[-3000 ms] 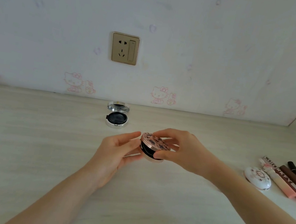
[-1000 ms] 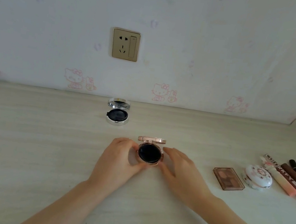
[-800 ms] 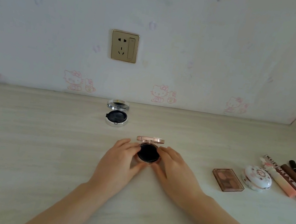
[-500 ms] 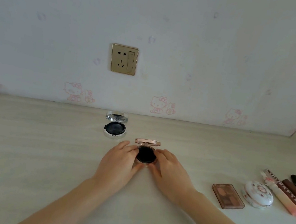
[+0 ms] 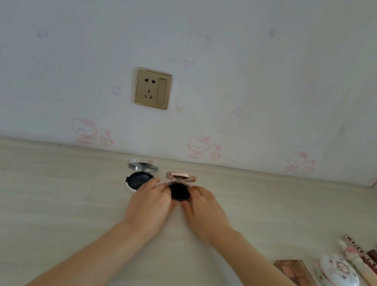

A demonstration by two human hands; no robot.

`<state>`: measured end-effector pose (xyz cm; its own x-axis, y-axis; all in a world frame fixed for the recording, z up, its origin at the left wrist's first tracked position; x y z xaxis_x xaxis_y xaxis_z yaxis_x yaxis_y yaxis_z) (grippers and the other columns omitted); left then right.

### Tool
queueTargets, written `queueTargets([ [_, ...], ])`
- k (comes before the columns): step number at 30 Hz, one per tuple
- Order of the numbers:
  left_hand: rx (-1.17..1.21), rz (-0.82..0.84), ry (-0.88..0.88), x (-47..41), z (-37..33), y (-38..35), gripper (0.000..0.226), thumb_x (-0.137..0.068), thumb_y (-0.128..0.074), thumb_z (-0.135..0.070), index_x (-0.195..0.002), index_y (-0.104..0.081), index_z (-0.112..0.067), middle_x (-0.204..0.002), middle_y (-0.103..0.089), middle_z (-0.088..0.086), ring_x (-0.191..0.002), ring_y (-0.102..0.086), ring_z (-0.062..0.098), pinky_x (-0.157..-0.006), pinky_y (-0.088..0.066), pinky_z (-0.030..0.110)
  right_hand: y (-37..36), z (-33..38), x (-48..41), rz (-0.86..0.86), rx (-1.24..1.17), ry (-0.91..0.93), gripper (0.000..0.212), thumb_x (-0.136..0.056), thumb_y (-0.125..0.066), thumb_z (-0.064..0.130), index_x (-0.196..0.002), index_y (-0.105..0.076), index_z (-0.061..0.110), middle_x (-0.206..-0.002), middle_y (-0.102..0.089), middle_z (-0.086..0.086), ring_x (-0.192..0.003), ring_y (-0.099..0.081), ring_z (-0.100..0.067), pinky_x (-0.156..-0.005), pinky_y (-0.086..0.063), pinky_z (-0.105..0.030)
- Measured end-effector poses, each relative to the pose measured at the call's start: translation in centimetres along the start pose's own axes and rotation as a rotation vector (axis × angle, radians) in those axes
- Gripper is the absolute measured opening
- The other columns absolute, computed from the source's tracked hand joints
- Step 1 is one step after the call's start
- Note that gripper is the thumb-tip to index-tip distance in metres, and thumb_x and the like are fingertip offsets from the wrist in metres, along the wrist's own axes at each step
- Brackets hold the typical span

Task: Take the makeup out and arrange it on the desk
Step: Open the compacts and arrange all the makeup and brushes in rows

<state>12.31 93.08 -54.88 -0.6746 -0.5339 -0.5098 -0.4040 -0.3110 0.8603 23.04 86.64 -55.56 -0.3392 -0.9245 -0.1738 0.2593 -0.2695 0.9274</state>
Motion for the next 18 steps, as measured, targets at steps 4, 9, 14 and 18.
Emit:
queueTargets([
  [4, -0.026, -0.007, 0.007, -0.6, 0.2, -0.5, 0.023, -0.056, -0.089, -0.024, -0.069, -0.072, -0.016, -0.070, -0.070, -0.005, -0.079, -0.066, 0.020, -0.063, -0.054, 0.029, 0.0, -0.1, -0.8, 0.015, 0.001, -0.016, 0.038, -0.099, -0.040, 0.030, -0.131, -0.049, 0.013, -0.133, -0.051, -0.003, -0.126, -0.042, -0.022, -0.102, -0.038, -0.033],
  [9, -0.024, 0.005, 0.002, -1.1, 0.5, -0.8, 0.021, -0.059, -0.087, -0.025, -0.065, -0.069, -0.016, -0.066, -0.067, -0.005, -0.074, -0.064, 0.020, -0.058, -0.052, 0.029, -0.1, -0.2, -1.3, 0.022, -0.004, -0.029, 0.038, -0.098, -0.041, 0.031, -0.130, -0.049, 0.012, -0.132, -0.051, -0.004, -0.125, -0.043, -0.024, -0.101, -0.039, -0.034],
  [14, -0.003, 0.009, -0.010, -1.1, 0.5, -0.8, 0.021, -0.064, -0.085, -0.029, -0.069, -0.070, -0.015, -0.067, -0.067, -0.004, -0.074, -0.063, 0.021, -0.059, -0.053, 0.030, 0.0, -0.1, -1.3, 0.020, -0.017, -0.037, 0.038, -0.098, -0.041, 0.031, -0.131, -0.049, 0.013, -0.132, -0.051, -0.004, -0.124, -0.043, -0.023, -0.101, -0.039, -0.034],
  [18, 0.020, 0.008, -0.004, -0.8, 0.3, -0.1, 0.026, -0.062, -0.085, -0.030, -0.075, -0.071, -0.012, -0.074, -0.068, -0.001, -0.078, -0.065, 0.022, -0.061, -0.055, 0.031, 0.3, 0.1, -0.8, 0.007, -0.038, -0.030, 0.039, -0.100, -0.038, 0.031, -0.135, -0.046, 0.015, -0.133, -0.051, -0.004, -0.127, -0.041, -0.021, -0.103, -0.037, -0.033],
])
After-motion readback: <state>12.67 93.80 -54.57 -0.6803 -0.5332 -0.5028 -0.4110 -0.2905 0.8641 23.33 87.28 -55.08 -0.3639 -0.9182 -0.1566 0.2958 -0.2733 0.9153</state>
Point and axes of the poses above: each hand's wrist, its own x-axis away from the middle knuckle, its own y-axis out of the back of the hand, z = x × y, the point moved 6 cm from there along -x, towards the middle knuckle
